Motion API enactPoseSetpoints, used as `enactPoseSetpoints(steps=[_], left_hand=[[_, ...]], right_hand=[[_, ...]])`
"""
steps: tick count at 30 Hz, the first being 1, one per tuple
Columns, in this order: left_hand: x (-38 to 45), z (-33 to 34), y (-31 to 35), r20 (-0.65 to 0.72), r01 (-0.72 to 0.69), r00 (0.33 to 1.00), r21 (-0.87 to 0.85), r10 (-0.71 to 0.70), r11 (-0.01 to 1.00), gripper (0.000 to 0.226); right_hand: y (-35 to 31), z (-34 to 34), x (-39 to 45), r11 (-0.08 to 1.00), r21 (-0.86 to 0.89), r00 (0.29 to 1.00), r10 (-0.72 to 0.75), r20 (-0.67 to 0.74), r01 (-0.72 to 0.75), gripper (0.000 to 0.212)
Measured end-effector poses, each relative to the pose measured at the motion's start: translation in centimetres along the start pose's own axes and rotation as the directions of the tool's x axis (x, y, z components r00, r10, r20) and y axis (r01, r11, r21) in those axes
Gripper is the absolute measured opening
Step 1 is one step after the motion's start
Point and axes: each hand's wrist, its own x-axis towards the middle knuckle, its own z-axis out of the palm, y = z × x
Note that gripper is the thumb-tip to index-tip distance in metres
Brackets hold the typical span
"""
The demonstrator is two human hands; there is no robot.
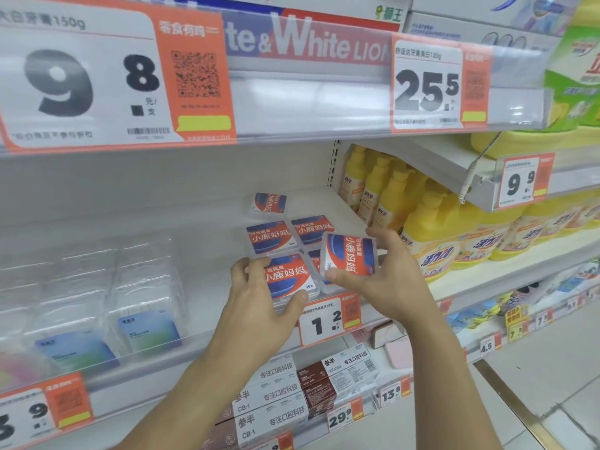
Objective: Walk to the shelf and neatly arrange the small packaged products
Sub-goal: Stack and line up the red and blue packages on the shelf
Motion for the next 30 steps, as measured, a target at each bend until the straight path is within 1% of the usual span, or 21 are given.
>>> enactPoseSetpoints(steps=[1, 2, 3, 4, 5, 6, 7, 9, 10, 11, 13, 16, 17, 19, 20, 21, 23, 25, 26, 27, 30], left_hand=[[0.0, 0.0, 0.1, -0.045, -0.040, 0.998, -0.007, 0.040, 0.999, 0.069], [0.0, -0.2, 0.4, -0.106, -0.117, 0.988, -0.014, 0.115, 0.993, 0.066], [0.2, -0.3, 0.9, -0.164, -0.214, 0.965, -0.027, 0.207, 0.976, 0.063], [0.6, -0.5, 1.5, -0.192, -0.300, 0.938, -0.042, 0.287, 0.953, 0.061], [1.2, -0.6, 2.1, -0.189, -0.366, 0.917, -0.050, 0.351, 0.929, 0.061], [1.9, -0.7, 2.5, -0.155, -0.405, 0.906, -0.047, 0.393, 0.913, 0.066], [2.6, -0.7, 2.9, -0.086, -0.410, 0.910, -0.042, 0.406, 0.911, 0.074], [3.8, -0.7, 3.2, 0.121, -0.321, 0.939, -0.018, 0.321, 0.947, 0.093], [4.2, -0.6, 3.0, 0.193, -0.288, 0.941, 0.026, 0.278, 0.957, 0.097], [4.5, -0.5, 2.8, 0.229, -0.294, 0.936, 0.095, 0.266, 0.951, 0.096], [4.5, -0.2, 2.4, 0.248, -0.362, 0.920, 0.237, 0.304, 0.902, 0.087], [4.0, 0.5, 1.7, 0.272, -0.439, 0.893, 0.364, 0.357, 0.821, 0.074], [3.9, 0.6, 1.5, 0.281, -0.456, 0.886, 0.390, 0.369, 0.800, 0.071], [3.9, 0.1, 1.8, 0.310, -0.455, 0.882, 0.364, 0.354, 0.813, 0.064], [4.3, -0.5, 2.3, 0.305, -0.435, 0.890, 0.338, 0.340, 0.834, 0.059], [5.2, -1.2, 2.7, 0.269, -0.398, 0.909, 0.329, 0.319, 0.856, 0.054], [8.6, -2.7, 4.2, 0.145, -0.280, 0.959, 0.357, 0.244, 0.891, 0.047], [13.2, -3.5, 5.4, 0.036, -0.213, 0.976, 0.366, 0.215, 0.906, 0.042], [15.5, -3.7, 5.7, 0.036, -0.201, 0.979, 0.356, 0.201, 0.913, 0.042], [17.7, -3.6, 5.8, 0.070, -0.189, 0.982, 0.361, 0.176, 0.913, 0.042], [22.4, -2.9, 4.0, 0.218, -0.154, 0.974, 0.465, 0.056, 0.872, 0.056]], right_hand=[[0.1, -0.4, 0.1, 0.999, 0.029, 1.000, -0.028, 0.007, 0.028, 0.097], [0.1, -0.6, 0.2, 0.997, 0.048, 0.998, -0.059, 0.018, 0.058, 0.096], [0.3, -0.8, 0.4, 0.994, 0.082, 0.996, -0.081, 0.032, 0.078, 0.093], [0.4, -1.0, 0.6, 0.984, 0.155, 0.994, -0.097, 0.046, 0.089, 0.087], [0.7, -1.1, 0.8, 0.961, 0.260, 0.993, -0.110, 0.052, 0.093, 0.080], [1.0, -1.1, 1.0, 0.928, 0.359, 0.992, -0.120, 0.046, 0.095, 0.073], [1.2, -1.1, 1.2, 0.896, 0.433, 0.992, -0.124, 0.032, 0.098, 0.065], [1.4, -1.0, 1.4, 0.864, 0.492, 0.993, -0.116, -0.006, 0.104, 0.051], [1.3, -1.0, 1.5, 0.870, 0.483, 0.995, -0.098, -0.027, 0.099, 0.047], [1.4, -0.8, 1.6, 0.889, 0.448, 0.996, -0.077, -0.045, 0.089, 0.044], [1.2, -0.4, 1.9, 0.943, 0.326, 0.997, -0.055, -0.049, 0.068, 0.039], [0.4, 0.4, 1.8, 0.983, 0.179, 0.999, -0.051, 0.010, 0.048, 0.034], [0.2, 0.6, 1.8, 0.987, 0.155, 0.999, -0.041, 0.036, 0.035, 0.033], [0.2, 0.9, 1.7, 0.991, 0.132, 0.997, -0.014, 0.079, 0.003, 0.033], [0.2, 0.8, 1.8, 0.992, 0.129, 0.995, 0.000, 0.101, -0.013, 0.033], [0.1, 0.6, 1.7, 0.991, 0.128, 0.992, 0.017, 0.126, -0.033, 0.033], [0.2, 0.1, 1.6, 0.989, 0.126, 0.985, 0.054, 0.161, -0.075, 0.041], [0.2, -0.5, 1.3, 0.993, 0.090, 0.980, 0.053, 0.194, -0.072, 0.051], [0.0, -0.6, 1.1, 0.997, 0.064, 0.977, 0.035, 0.209, -0.050, 0.051], [0.0, -0.6, 1.0, 0.999, 0.036, 0.975, 0.028, 0.222, -0.037, 0.051], [0.0, -0.7, 0.6, 0.998, 0.036, 0.975, 0.039, 0.220, -0.048, 0.064]])
